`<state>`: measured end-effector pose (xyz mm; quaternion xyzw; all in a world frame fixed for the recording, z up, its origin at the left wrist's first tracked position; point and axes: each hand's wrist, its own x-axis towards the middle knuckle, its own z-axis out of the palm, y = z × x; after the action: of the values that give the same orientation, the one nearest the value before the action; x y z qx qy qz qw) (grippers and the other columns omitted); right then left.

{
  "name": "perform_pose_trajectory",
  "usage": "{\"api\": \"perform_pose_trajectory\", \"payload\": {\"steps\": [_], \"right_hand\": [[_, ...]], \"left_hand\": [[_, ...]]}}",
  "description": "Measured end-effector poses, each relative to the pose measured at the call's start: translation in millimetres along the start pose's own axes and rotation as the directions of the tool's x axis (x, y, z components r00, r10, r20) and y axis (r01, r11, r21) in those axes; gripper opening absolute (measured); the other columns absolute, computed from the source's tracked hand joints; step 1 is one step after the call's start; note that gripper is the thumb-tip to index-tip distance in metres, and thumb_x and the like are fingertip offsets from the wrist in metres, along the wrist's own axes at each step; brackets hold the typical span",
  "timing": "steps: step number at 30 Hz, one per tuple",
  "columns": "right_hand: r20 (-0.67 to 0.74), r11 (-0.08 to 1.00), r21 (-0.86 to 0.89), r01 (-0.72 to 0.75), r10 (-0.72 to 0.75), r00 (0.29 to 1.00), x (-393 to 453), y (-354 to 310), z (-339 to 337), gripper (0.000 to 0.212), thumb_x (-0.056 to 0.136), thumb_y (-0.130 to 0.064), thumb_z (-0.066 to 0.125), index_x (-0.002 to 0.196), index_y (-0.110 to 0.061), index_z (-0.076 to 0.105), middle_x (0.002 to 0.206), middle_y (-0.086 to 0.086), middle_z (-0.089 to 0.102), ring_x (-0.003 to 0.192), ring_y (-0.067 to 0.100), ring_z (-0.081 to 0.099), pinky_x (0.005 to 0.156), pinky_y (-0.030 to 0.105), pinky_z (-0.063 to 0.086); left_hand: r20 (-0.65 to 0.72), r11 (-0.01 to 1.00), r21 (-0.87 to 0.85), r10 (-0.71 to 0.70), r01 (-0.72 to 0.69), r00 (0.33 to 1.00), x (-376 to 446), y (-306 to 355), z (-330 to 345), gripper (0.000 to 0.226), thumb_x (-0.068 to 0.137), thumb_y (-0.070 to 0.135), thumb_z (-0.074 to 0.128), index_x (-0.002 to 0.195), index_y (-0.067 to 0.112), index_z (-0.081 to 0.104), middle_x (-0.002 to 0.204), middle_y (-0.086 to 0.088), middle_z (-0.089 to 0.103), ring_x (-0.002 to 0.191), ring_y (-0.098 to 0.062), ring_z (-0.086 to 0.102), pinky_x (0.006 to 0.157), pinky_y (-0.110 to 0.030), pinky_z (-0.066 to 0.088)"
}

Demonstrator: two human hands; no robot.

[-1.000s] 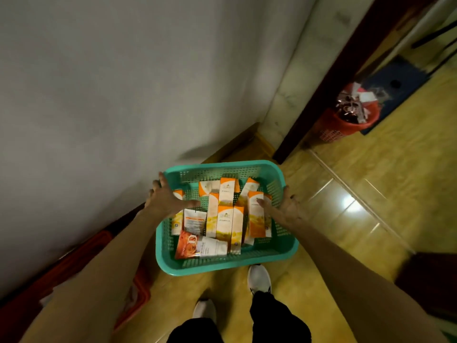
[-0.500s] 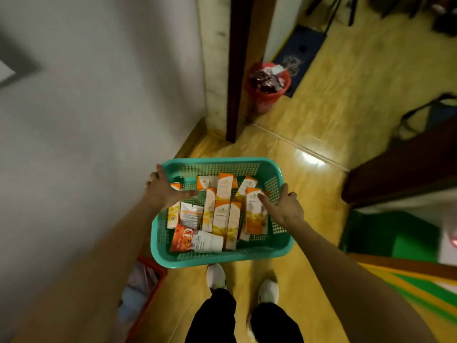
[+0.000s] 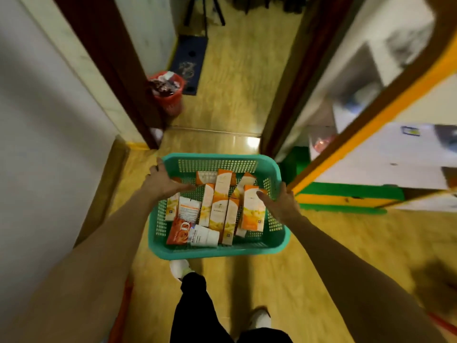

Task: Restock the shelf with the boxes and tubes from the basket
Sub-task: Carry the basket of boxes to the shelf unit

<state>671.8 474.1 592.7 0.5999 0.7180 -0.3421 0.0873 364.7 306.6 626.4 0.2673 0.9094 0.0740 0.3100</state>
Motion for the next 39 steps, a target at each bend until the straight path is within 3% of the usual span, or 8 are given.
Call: {"api": "perform_pose_trajectory", "payload": {"steps": [15,18,21,24,30,34,37,39], "right_hand": [[-0.083,0.9,0.289,-0.326,0.363,0.928,-103.4,319.9,-149.4,0.092,0.081,-0.07,0.059,0.153,-0.026,0.021,0.139,0.021,0.042,0.125,0.045,0.047,0.098,0.049,0.048],[-0.095,0.846,0.363,-0.391,0.451,0.887,-114.9,382.2,-170.1,0.091,0.08,-0.07,0.059,0.153,-0.029,0.023,0.136,0.019,0.045,0.122,0.044,0.05,0.095,0.049,0.05],[-0.073,0.798,0.403,-0.448,0.516,0.854,-123.1,436.5,-185.7,0.095,0.075,-0.075,0.058,0.15,-0.029,0.025,0.132,0.017,0.048,0.118,0.042,0.053,0.094,0.05,0.051],[-0.031,0.75,0.442,-0.493,0.562,0.827,-118.5,490.5,-209.7,0.102,0.063,-0.084,0.054,0.146,-0.03,0.029,0.131,0.014,0.053,0.112,0.038,0.059,0.09,0.049,0.054],[-0.095,0.724,0.448,-0.524,0.622,0.777,-119.2,559.2,-277.4,0.09,0.073,-0.08,0.051,0.146,-0.029,0.032,0.127,0.009,0.056,0.101,0.03,0.063,0.069,0.032,0.053],[-0.123,0.669,0.519,-0.533,0.675,0.728,-111.8,612.3,-318.7,0.102,0.057,-0.089,0.044,0.142,-0.033,0.035,0.114,0.005,0.062,0.093,0.027,0.066,0.078,0.044,0.06],[-0.117,0.62,0.571,-0.537,0.709,0.695,-115.0,642.9,-347.0,0.091,0.065,-0.082,0.051,0.139,-0.029,0.04,0.103,0.001,0.065,0.082,0.022,0.069,0.07,0.04,0.062],[-0.111,0.59,0.604,-0.537,0.729,0.676,-115.4,664.8,-363.5,0.083,0.074,-0.076,0.055,0.139,-0.028,0.04,0.101,0.001,0.065,0.074,0.018,0.07,0.057,0.03,0.059]], "left_hand": [[0.33,0.951,0.117,0.234,-0.286,0.914,-143.3,272.2,164.0,0.152,0.055,0.067,0.084,0.156,0.015,-0.017,0.164,-0.016,0.003,0.145,-0.038,0.024,0.113,-0.049,0.035],[0.394,0.924,0.127,0.286,-0.36,0.874,-146.1,327.0,205.7,0.141,0.065,0.054,0.088,0.157,0.013,-0.01,0.157,-0.015,0.022,0.139,-0.033,0.036,0.107,-0.041,0.042],[0.516,0.868,0.152,0.338,-0.473,0.787,-46.8,354.6,294.2,0.14,0.035,0.078,0.087,0.151,0.037,0.02,0.146,-0.001,0.049,0.119,-0.016,0.059,0.09,-0.039,0.058],[0.558,0.79,0.242,0.363,-0.564,0.747,-51.2,426.2,321.5,0.132,0.03,0.087,0.079,0.141,0.029,0.037,0.129,0.003,0.059,0.109,-0.016,0.063,0.079,-0.034,0.06],[0.578,0.728,0.261,0.407,-0.634,0.707,-200.8,574.7,306.5,0.152,0.037,0.078,0.074,0.156,0.016,0.001,0.143,-0.012,0.042,0.128,-0.031,0.048,0.1,-0.044,0.051],[0.623,0.702,0.2,0.447,-0.683,0.642,-223.7,652.3,329.6,0.153,0.046,0.07,0.078,0.155,0.007,-0.01,0.139,-0.013,0.045,0.127,-0.029,0.049,0.095,-0.039,0.051],[0.664,0.652,0.174,0.475,-0.738,0.577,-230.7,708.8,354.3,0.141,0.048,0.068,0.076,0.155,0.009,0.005,0.135,-0.009,0.05,0.124,-0.026,0.052,0.092,-0.036,0.051],[0.697,0.593,0.186,0.483,-0.784,0.53,-255.5,745.9,365.4,0.112,0.06,0.065,0.076,0.15,0.017,0.028,0.137,-0.011,0.05,0.122,-0.027,0.054,0.099,-0.041,0.05]]}}
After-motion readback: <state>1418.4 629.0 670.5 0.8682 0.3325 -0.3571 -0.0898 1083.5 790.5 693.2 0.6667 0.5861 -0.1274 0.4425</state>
